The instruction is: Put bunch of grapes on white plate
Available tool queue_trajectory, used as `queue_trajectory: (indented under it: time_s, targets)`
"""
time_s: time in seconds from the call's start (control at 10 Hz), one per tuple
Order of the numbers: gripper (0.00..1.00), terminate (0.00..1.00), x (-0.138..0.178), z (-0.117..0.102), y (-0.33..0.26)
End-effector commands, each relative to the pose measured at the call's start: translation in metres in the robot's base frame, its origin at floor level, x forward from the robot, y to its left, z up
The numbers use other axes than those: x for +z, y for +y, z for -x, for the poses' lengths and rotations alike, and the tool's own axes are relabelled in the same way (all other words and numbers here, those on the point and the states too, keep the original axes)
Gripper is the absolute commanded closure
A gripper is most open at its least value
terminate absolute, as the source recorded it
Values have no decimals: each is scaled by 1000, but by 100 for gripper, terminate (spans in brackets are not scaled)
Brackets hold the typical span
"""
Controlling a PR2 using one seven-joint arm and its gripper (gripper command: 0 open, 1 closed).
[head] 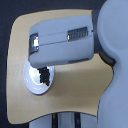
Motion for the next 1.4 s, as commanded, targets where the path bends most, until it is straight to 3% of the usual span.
queue_trajectory:
  time_s: [0.0,0.4,1.3]
  targets:
    - [100,0,-38,-18,58]
    - [100,0,-63,-13,110]
    - [100,0,-116,13,84]
